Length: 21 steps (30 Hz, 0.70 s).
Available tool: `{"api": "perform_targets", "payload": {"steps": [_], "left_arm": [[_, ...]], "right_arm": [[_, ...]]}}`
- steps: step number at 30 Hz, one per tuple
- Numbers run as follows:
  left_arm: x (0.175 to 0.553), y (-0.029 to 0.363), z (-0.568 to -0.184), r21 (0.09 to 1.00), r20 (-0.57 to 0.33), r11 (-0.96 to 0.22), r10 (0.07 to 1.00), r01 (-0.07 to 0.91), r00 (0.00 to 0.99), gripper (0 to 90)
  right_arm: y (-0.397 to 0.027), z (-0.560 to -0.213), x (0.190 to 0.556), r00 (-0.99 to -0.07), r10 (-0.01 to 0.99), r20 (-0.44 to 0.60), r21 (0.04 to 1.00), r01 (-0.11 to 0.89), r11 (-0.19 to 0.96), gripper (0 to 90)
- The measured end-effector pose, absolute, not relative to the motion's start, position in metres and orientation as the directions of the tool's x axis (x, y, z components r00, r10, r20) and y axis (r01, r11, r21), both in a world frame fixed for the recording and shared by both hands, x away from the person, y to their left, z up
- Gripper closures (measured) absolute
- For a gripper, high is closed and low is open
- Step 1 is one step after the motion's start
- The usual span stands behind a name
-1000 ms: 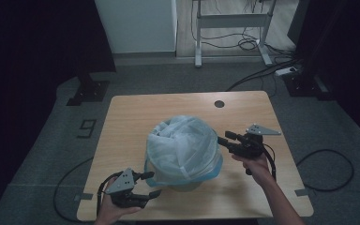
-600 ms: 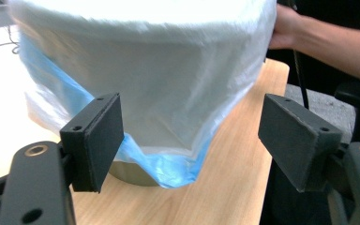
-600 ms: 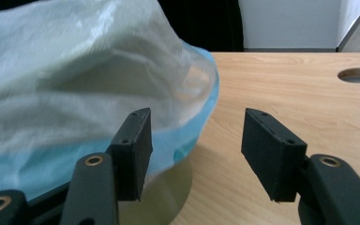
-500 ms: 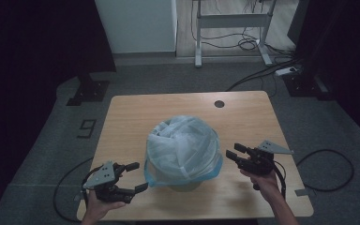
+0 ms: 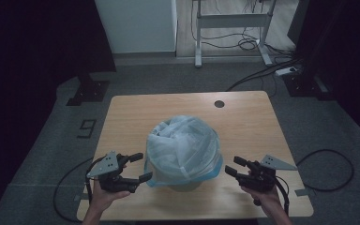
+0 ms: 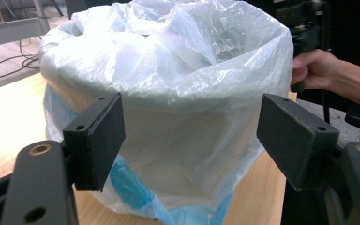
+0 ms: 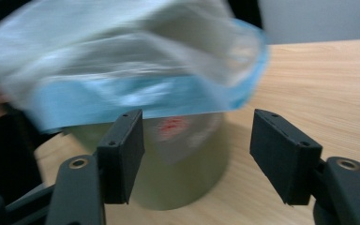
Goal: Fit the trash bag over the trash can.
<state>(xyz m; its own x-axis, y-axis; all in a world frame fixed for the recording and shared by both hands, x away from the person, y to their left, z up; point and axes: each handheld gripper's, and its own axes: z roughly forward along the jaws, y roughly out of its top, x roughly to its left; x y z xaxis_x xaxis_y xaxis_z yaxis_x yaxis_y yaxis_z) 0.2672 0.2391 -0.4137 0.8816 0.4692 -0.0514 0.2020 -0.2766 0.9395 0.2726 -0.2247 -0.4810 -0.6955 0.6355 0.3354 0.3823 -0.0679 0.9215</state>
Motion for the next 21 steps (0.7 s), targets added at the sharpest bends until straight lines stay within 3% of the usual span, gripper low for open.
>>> {"api": "perform_targets", "payload": {"steps": [9, 14, 17, 21], "left_arm": [[0.268, 0.236, -0.413, 0.942, -0.054, -0.269, 0.472, 0.202, 0.88, 24.3], [0.268, 0.239, -0.416, 0.944, -0.061, -0.257, 0.478, 0.206, 0.876, 24.7], [0.268, 0.24, -0.417, 0.944, -0.065, -0.254, 0.479, 0.209, 0.875, 24.9], [0.268, 0.241, -0.418, 0.946, -0.068, -0.248, 0.482, 0.211, 0.874, 25.3]], "right_arm": [[-0.193, -0.454, 0.247, -0.749, 0.613, 0.253, 0.95, 0.311, -0.011, 23.8], [-0.173, -0.447, 0.246, -0.744, 0.636, 0.206, 0.951, 0.306, 0.05, 24.7], [-0.163, -0.449, 0.246, -0.72, 0.67, 0.182, 0.947, 0.311, 0.076, 29.4], [-0.155, -0.451, 0.246, -0.714, 0.683, 0.152, 0.947, 0.302, 0.105, 44.6]]}}
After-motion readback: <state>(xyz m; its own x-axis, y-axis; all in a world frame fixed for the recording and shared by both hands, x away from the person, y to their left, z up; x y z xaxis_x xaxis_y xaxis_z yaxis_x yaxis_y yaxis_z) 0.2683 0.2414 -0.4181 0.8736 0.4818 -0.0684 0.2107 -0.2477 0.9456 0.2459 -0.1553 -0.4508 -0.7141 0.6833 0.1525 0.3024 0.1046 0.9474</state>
